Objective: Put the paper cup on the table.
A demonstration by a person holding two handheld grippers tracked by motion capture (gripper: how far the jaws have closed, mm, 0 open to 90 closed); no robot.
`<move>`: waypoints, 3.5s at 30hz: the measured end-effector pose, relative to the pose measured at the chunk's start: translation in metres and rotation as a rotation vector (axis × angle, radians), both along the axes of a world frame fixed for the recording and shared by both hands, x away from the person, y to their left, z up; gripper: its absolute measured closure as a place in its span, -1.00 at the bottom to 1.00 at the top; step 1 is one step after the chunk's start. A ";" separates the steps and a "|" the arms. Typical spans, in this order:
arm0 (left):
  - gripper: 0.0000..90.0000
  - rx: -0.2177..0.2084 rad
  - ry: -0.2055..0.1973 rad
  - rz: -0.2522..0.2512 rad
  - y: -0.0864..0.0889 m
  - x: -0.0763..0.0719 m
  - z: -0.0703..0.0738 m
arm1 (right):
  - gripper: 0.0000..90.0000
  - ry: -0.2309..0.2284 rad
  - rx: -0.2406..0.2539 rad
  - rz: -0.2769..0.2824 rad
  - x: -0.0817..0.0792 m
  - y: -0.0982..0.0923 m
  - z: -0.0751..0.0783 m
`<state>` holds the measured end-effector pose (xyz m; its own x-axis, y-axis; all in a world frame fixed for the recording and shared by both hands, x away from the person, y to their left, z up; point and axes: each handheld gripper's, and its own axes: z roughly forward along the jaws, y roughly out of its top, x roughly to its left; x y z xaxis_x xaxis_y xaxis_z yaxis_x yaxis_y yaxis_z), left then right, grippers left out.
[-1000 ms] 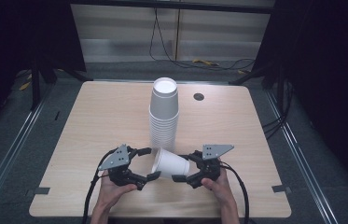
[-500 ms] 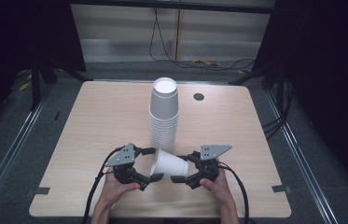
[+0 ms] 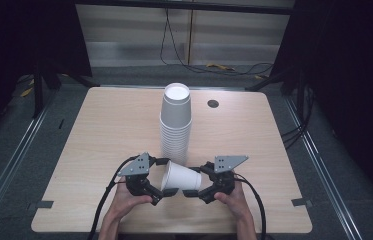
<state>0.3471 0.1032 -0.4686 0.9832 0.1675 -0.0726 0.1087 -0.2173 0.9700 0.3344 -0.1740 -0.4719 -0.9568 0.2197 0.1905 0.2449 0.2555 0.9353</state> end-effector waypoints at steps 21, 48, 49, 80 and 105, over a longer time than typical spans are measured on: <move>-0.75 0.019 -0.014 -0.031 0.003 -0.004 0.003 | -0.60 0.014 0.001 -0.010 0.001 0.002 -0.001; -0.75 0.080 -0.037 0.069 0.019 -0.011 0.012 | -0.71 -0.045 0.033 -0.224 -0.010 -0.012 -0.004; -0.75 0.084 -0.036 0.067 0.019 -0.011 0.012 | -0.71 -0.050 0.034 -0.223 -0.011 -0.012 -0.004; -0.76 0.167 -0.011 0.169 0.051 -0.014 0.015 | -0.71 -0.227 0.054 -0.699 -0.020 -0.038 -0.018; -0.76 0.228 0.053 0.346 0.083 0.008 0.027 | -0.70 -0.341 0.057 -0.886 -0.026 -0.047 -0.032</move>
<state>0.3553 0.1861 -0.4420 0.8618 0.5053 -0.0444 0.2617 -0.3678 0.8923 0.3085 -0.2212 -0.5039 -0.4522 0.8912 -0.0355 0.0390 0.0595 0.9975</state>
